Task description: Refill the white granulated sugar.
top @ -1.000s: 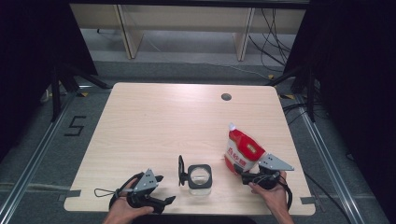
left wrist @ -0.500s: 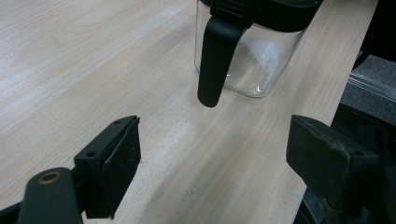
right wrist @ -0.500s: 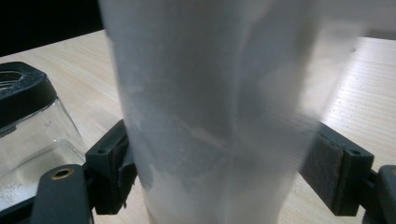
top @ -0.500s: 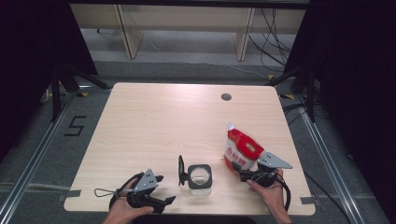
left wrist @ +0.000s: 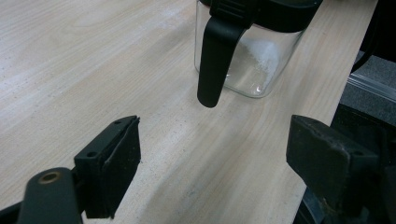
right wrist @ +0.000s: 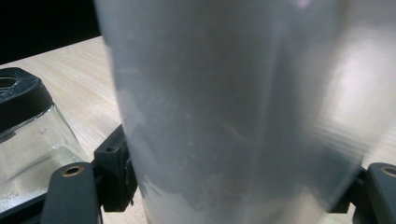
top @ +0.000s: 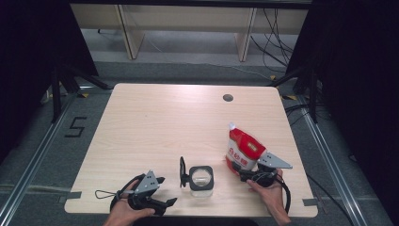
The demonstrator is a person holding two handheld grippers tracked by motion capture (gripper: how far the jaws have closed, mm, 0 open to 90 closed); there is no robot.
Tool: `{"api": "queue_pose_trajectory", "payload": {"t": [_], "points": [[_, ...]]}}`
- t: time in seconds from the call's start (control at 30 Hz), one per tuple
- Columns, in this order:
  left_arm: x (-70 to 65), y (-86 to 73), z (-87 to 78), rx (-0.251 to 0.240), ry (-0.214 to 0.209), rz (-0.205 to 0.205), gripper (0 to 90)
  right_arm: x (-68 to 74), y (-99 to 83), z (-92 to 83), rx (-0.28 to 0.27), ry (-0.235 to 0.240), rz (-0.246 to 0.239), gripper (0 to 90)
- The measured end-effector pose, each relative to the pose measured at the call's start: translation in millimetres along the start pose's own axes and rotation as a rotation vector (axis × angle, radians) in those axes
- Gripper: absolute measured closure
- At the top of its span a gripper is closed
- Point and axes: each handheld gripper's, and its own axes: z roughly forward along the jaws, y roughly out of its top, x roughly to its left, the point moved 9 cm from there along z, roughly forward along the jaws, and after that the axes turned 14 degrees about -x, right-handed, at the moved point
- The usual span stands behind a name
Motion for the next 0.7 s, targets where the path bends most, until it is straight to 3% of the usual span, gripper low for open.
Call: {"api": "queue_pose_trajectory", "payload": {"t": [0.03, 0.07, 0.1, 0.27, 0.3, 0.43, 0.53, 0.6, 0.67, 0.7], "points": [[0.0, 0.0, 0.0, 0.000, 0.000, 0.000, 17.4, 0.0, 0.0, 0.0, 0.000, 0.000, 0.000, 25.7], [-0.5, -0.2, 0.0, 0.000, 0.005, -0.011, 17.4, 3.7, 1.7, 0.3, -0.024, -0.016, 0.055, 26.4], [0.0, 0.0, 0.0, 0.000, 0.000, 0.001, 17.4, 4.1, 1.7, 0.3, -0.022, -0.014, 0.059, 26.7], [-0.1, 0.0, 0.0, 0.000, -0.001, 0.000, 17.4, 3.6, 1.5, 1.2, -0.020, -0.016, 0.054, 27.6], [0.0, 0.1, 0.0, 0.000, -0.001, 0.002, 17.4, -0.5, 2.6, 1.5, -0.025, -0.016, 0.007, 27.7], [-1.4, -0.6, 0.0, 0.002, 0.008, -0.024, 17.4, 4.7, 2.3, 2.8, -0.026, -0.014, 0.069, 28.1], [-1.4, -0.5, 0.0, 0.002, 0.007, -0.022, 17.4, 0.6, 0.9, 2.9, -0.007, -0.016, 0.026, 28.7], [-1.4, -0.6, -0.1, 0.003, 0.007, -0.022, 17.4, 4.3, 1.2, 3.6, -0.010, -0.009, 0.049, 29.0], [-1.3, -0.5, -0.1, 0.003, 0.005, -0.018, 17.4, 5.2, 1.2, 4.3, -0.003, 0.003, 0.035, 30.6], [-0.2, -0.1, -0.3, 0.003, -0.003, 0.006, 17.5, 6.3, 0.7, 3.7, 0.004, -0.005, 0.048, 31.7]]}}
